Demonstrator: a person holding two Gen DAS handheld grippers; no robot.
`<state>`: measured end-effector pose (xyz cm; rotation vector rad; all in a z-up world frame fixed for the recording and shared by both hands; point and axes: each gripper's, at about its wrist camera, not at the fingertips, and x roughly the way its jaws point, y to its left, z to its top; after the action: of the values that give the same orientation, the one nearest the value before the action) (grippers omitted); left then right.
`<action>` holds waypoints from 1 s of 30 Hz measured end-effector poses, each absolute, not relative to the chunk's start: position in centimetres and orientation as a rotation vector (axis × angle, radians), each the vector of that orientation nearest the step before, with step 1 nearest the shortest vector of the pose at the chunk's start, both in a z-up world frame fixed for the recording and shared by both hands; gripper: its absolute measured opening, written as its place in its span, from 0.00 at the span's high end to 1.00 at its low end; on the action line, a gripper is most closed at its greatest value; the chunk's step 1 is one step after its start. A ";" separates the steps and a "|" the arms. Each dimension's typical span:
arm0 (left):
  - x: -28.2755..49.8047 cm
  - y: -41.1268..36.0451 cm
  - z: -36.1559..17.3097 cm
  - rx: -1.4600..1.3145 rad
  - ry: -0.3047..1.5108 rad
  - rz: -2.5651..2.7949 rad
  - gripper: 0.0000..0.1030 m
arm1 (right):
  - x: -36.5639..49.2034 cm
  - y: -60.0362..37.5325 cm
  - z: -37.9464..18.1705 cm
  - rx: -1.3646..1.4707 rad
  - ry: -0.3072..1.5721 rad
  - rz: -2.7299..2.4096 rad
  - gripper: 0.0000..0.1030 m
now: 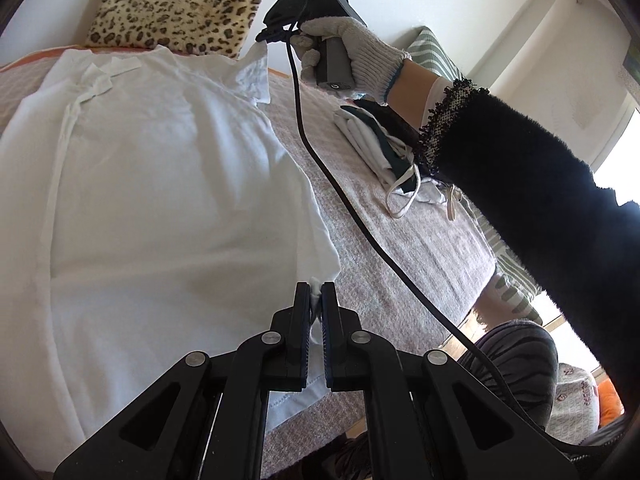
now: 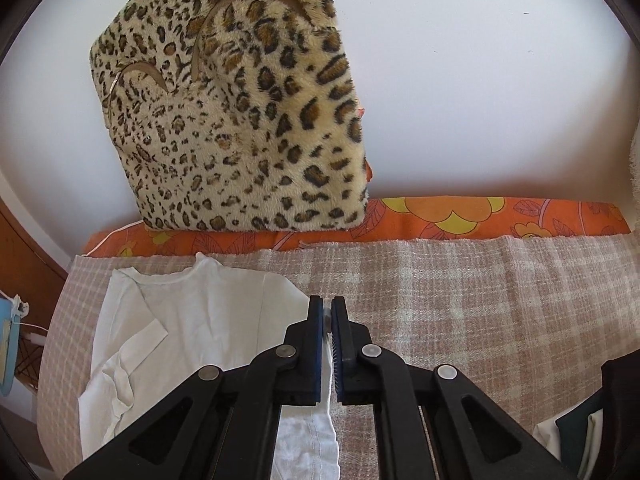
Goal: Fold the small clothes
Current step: 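Fold the second side edge over the middle with both tools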
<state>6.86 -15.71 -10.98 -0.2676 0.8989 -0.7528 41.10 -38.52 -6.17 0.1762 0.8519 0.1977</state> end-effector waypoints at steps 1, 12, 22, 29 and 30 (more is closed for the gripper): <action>6.7 -15.5 -10.9 -0.275 0.893 -0.747 0.96 | 41.2 -38.1 -5.8 0.176 0.847 0.199 0.99; 4.0 -11.7 -9.9 -0.333 0.818 -0.661 0.96 | 41.0 -30.0 -1.5 0.063 0.806 0.245 0.99; 2.8 -9.0 -11.3 -0.355 0.830 -0.594 0.96 | 41.6 -21.3 -1.9 -0.031 0.824 0.306 0.99; 2.5 -8.2 -11.6 -0.362 0.829 -0.573 0.96 | 41.9 -16.8 -3.7 -0.068 0.849 0.328 0.99; 2.3 -8.1 -11.6 -0.359 0.829 -0.574 0.96 | 42.0 -16.4 -3.9 -0.071 0.851 0.330 0.99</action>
<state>2.31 -8.14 -11.60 -0.3595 0.8292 -0.5739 41.95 -16.42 -3.87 -0.0706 0.8510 0.3299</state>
